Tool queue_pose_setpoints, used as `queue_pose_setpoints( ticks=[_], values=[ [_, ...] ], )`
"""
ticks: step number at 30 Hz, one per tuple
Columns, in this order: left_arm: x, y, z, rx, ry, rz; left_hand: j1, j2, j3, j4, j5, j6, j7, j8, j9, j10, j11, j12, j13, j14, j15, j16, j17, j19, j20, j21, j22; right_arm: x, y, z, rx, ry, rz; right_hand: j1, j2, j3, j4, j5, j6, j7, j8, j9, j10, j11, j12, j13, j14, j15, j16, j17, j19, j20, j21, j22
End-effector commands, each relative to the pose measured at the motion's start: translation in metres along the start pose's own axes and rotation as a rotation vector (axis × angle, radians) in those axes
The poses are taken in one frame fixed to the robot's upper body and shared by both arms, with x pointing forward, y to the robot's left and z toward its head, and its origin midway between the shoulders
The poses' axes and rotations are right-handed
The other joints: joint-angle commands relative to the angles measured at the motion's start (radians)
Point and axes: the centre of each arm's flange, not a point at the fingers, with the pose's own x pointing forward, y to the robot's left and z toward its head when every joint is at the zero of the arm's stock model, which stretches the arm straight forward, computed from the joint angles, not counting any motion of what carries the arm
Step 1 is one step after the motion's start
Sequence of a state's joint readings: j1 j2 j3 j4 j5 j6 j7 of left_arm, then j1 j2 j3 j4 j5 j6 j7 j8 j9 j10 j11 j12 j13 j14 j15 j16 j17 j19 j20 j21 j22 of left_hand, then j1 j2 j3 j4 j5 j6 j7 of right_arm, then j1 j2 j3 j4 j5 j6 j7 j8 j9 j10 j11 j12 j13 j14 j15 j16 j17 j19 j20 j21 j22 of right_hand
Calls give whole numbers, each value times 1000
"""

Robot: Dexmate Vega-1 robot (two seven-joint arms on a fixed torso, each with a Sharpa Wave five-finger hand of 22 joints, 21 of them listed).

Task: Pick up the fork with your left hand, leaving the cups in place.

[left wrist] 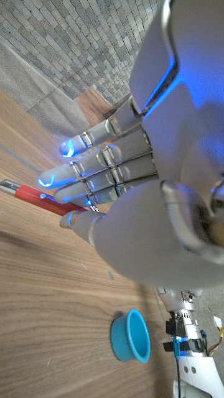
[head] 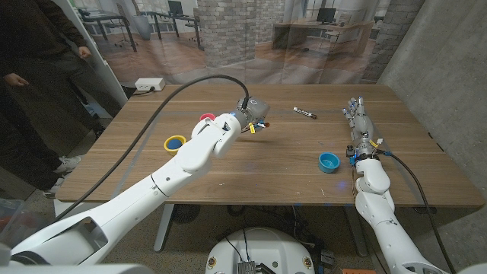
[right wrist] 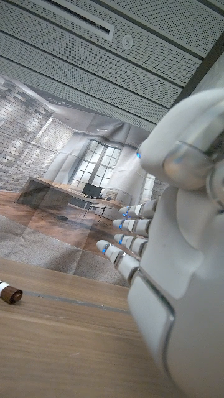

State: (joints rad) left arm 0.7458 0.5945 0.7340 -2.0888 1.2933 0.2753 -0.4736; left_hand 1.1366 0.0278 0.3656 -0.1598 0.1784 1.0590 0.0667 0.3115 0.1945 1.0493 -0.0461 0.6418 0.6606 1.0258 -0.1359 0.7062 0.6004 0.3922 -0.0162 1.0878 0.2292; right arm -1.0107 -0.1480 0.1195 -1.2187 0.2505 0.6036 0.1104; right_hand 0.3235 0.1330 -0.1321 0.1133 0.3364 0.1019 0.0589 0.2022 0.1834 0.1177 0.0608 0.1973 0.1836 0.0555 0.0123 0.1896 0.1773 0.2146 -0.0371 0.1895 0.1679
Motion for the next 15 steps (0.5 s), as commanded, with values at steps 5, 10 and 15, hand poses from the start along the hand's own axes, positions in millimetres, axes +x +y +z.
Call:
queue_pose_setpoints(
  ticks=[5,10,15],
  values=[
    [-3,15,-8,-44,21,93,86,76,15,2,3,21,26,68,73,63,-57,-7,5,30,-79,-5,8,-7,-3,12,0,-3,3,2,-8,-3,-10,11,-6,-5,-4,6,4,-4,-2,2,9,-5,-4,4,9,0,-1,2,-5,-13,-2,2],
    [-3,17,-9,-52,26,114,85,76,17,2,3,21,26,68,73,64,-59,-11,6,29,-79,-8,13,-9,-3,16,-2,-5,2,2,-11,-2,-12,11,-6,-5,-4,6,4,-3,-2,2,9,-4,-4,4,9,0,-2,2,-5,-14,-2,2],
    [-4,19,-9,-72,25,139,86,76,20,2,2,20,26,69,74,67,-56,-12,10,29,-80,-11,15,-11,-5,21,-4,-5,2,3,-15,-3,-13,12,-6,-5,-4,7,5,-4,-2,2,9,-5,-4,4,9,0,-2,2,-6,-14,-2,2]
  ],
)
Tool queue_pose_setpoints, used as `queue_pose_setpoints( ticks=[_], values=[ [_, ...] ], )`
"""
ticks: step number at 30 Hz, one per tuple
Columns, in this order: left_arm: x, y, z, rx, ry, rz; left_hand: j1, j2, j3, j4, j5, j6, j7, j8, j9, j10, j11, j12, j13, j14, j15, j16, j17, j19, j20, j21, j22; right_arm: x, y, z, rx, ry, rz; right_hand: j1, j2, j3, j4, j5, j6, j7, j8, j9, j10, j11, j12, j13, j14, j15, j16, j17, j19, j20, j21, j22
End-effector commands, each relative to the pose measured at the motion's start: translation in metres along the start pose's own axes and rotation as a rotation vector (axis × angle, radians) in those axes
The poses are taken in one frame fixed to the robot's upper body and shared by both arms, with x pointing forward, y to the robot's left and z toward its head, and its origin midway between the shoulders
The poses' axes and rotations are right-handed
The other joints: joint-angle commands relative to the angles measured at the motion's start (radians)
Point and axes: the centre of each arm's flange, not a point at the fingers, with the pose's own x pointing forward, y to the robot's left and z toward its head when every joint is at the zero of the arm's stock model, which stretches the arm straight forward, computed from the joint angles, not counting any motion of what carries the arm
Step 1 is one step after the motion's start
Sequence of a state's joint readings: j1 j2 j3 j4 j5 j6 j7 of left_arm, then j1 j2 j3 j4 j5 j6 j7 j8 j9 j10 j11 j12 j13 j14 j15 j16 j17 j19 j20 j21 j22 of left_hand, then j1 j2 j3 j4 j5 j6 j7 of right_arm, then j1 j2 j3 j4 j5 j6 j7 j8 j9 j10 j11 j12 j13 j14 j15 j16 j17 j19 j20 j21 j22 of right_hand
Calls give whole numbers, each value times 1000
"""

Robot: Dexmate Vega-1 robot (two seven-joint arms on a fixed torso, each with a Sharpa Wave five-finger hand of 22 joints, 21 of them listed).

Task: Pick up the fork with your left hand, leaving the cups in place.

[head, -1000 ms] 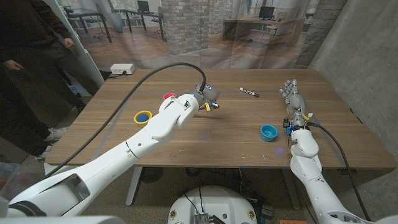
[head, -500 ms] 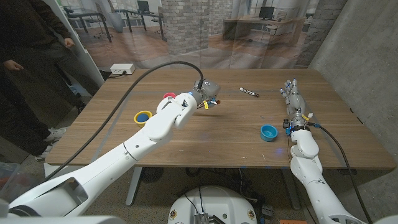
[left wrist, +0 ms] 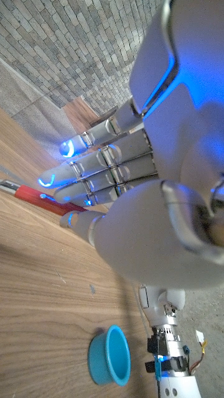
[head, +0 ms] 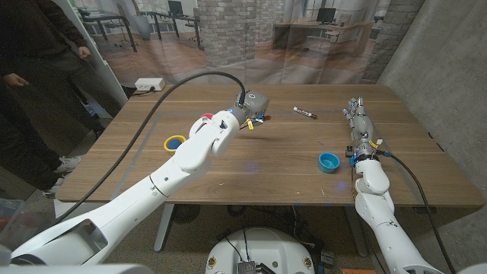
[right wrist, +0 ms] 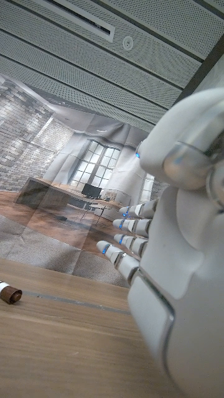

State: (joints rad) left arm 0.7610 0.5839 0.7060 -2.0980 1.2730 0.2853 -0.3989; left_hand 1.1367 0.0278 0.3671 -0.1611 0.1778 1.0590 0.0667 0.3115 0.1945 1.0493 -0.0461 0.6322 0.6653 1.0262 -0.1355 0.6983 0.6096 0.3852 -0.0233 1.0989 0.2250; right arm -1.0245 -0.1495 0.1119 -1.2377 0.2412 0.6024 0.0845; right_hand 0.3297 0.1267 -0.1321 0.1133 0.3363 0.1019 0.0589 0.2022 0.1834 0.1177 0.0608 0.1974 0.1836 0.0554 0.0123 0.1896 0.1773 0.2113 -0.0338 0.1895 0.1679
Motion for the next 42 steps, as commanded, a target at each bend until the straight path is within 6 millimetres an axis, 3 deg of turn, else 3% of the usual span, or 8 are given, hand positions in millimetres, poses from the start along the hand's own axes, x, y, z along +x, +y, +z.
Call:
queue_pose_setpoints(
  ticks=[1,21,42],
  values=[
    [-2,8,-3,-30,10,58,86,76,18,4,3,20,26,69,75,66,-56,-3,7,28,-80,-4,7,-5,2,10,0,-2,0,2,-8,-1,-3,6,1,-5,-4,7,5,-4,-2,2,9,-5,-4,4,9,0,-2,2,-3,-17,-2,2],
    [-13,22,-9,-65,38,182,82,71,25,3,2,22,26,70,74,70,-58,-13,17,36,-79,-11,23,-11,-4,29,-7,-9,2,8,-20,-11,-11,8,2,-5,-4,9,6,-4,-2,2,11,-3,-4,4,10,1,-2,2,-5,-19,-2,2],
    [-12,32,-28,-134,31,342,78,67,32,4,2,25,28,70,74,78,-58,-22,26,42,-78,-20,35,-17,-9,46,-12,-10,4,17,-67,-23,-51,9,2,-5,-5,10,9,-3,-2,3,13,-7,-4,4,11,-1,-2,2,-5,-20,-1,2]
  ],
)
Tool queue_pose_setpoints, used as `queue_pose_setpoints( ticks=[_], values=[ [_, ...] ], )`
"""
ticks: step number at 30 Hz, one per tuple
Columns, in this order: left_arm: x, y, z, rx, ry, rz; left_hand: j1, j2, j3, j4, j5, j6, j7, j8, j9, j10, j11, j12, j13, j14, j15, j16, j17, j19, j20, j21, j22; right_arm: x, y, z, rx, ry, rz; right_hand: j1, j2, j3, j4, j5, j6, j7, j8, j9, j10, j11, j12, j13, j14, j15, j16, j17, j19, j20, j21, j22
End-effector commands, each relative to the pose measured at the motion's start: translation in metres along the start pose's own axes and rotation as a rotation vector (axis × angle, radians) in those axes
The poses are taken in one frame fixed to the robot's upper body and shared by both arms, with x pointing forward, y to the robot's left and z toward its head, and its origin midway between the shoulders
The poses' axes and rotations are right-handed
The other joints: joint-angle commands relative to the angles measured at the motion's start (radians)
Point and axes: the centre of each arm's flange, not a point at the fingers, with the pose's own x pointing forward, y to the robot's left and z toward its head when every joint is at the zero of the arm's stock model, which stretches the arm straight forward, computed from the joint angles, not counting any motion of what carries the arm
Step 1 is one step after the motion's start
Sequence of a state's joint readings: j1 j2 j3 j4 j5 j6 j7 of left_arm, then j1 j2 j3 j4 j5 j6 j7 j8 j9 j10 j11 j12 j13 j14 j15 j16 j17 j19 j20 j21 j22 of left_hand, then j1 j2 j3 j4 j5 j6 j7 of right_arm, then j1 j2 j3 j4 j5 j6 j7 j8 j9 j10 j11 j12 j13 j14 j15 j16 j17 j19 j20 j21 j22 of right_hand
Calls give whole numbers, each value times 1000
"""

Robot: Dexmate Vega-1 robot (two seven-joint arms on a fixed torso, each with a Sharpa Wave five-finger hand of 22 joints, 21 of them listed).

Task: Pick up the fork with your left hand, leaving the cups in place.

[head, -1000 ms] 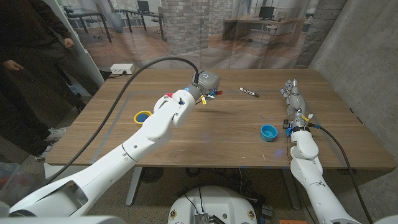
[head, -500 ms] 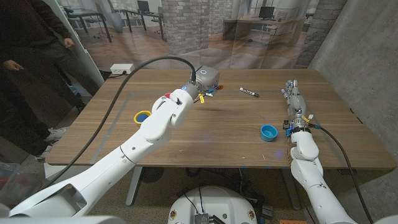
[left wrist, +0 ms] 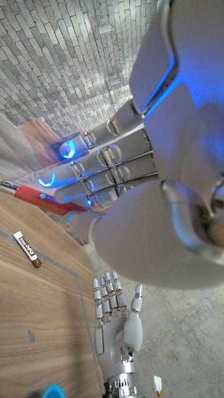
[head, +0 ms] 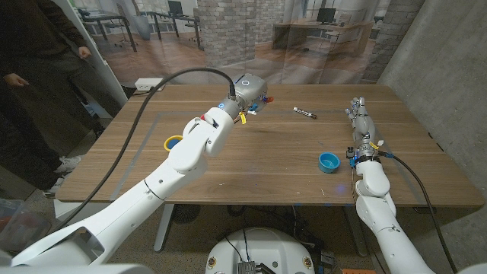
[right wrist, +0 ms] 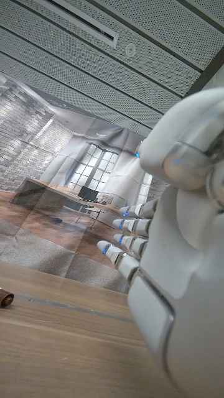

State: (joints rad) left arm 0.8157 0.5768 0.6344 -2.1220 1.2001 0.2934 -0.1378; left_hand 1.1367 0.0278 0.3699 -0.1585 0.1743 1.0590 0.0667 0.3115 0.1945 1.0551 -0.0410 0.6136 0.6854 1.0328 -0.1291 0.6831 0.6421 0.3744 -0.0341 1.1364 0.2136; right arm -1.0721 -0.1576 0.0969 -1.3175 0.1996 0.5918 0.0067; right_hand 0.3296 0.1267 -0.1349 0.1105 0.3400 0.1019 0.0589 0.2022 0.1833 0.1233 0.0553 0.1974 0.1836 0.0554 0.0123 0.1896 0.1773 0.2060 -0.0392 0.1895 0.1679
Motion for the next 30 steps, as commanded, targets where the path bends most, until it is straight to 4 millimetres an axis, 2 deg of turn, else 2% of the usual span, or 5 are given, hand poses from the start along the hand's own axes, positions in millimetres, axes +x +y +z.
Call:
queue_pose_setpoints(
  ticks=[1,19,30],
  values=[
    [3,6,-11,-52,-7,107,78,67,30,1,6,24,29,69,74,73,-63,-4,5,35,-85,-6,3,-6,2,9,-1,-2,0,7,-34,-6,-31,9,2,-3,-2,6,9,-3,-2,3,7,-1,-4,4,11,-1,-2,2,0,-15,-1,2],
    [-1,14,-28,-103,-46,219,75,64,35,2,6,27,28,69,72,77,-65,-14,8,41,-84,-10,16,-10,0,22,-5,-21,6,23,-102,-12,-87,10,2,-3,-3,8,12,-4,-2,3,9,-1,-4,4,12,0,-2,2,0,-15,0,2],
    [-15,9,-43,-124,-60,241,74,62,38,1,6,27,27,69,74,79,-65,-18,13,42,-86,-14,23,-13,0,29,-7,-47,21,33,-140,-5,-121,11,2,-4,-3,8,17,-1,0,3,10,-3,-4,4,13,0,-2,2,1,-16,0,2]
  ],
)
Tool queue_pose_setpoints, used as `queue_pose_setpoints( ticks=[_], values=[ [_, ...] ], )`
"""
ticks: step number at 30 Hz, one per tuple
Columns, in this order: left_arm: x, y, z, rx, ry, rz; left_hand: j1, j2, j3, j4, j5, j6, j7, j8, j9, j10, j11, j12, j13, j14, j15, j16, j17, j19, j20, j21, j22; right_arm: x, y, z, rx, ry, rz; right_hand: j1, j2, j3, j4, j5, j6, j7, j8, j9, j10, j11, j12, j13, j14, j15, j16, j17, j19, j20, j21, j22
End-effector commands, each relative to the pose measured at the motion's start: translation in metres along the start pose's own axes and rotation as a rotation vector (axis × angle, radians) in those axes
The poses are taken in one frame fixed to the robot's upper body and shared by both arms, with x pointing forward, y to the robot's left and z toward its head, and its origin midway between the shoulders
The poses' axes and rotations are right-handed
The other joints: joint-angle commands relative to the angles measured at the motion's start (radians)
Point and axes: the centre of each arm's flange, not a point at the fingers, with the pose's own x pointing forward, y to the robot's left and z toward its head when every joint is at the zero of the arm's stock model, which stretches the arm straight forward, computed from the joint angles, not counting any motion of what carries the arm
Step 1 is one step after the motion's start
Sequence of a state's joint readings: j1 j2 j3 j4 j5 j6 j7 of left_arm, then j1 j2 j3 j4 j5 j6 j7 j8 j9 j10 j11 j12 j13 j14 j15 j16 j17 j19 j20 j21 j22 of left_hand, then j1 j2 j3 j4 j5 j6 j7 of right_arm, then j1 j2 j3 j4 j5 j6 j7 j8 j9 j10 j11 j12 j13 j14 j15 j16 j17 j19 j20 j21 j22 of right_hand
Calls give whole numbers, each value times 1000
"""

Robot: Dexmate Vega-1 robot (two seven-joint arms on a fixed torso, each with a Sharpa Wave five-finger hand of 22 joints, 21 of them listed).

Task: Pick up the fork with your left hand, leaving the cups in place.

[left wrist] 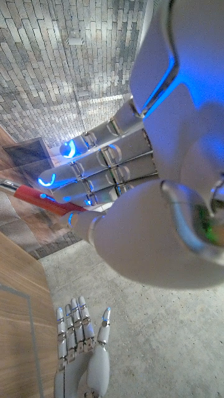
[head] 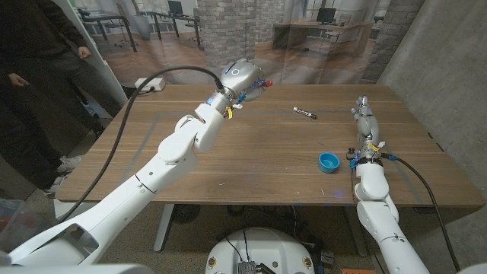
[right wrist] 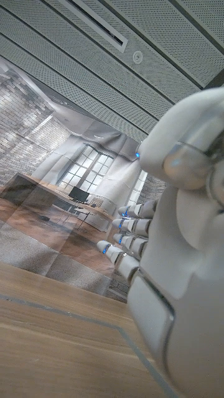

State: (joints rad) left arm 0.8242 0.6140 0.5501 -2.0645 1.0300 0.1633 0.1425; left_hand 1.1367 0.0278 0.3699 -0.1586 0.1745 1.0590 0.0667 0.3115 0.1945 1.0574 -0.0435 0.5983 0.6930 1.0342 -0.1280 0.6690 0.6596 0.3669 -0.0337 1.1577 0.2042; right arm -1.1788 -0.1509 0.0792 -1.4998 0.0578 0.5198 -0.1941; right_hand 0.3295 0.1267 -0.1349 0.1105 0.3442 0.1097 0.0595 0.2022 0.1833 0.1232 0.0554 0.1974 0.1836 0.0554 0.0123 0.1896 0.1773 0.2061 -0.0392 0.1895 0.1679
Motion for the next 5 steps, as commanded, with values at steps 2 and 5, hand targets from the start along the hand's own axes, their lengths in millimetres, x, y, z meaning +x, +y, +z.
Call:
queue_pose_setpoints(
  ticks=[2,5],
  values=[
    [-16,0,-13,-31,-18,28,73,62,39,2,6,28,27,69,73,77,-62,-3,5,40,-85,-1,6,-6,-1,9,2,-29,11,13,-37,3,-40,11,2,-4,-3,4,9,-2,0,3,11,-3,-4,4,13,0,-3,2,1,-15,0,2],
    [-23,0,-15,-23,-12,21,72,61,40,1,6,27,27,68,74,77,-62,-4,7,41,-86,-2,7,-7,-1,10,1,-31,13,14,-33,2,-37,11,2,-4,-3,5,10,-2,0,3,10,-5,-4,4,13,0,-2,2,1,-15,0,2]
  ],
)
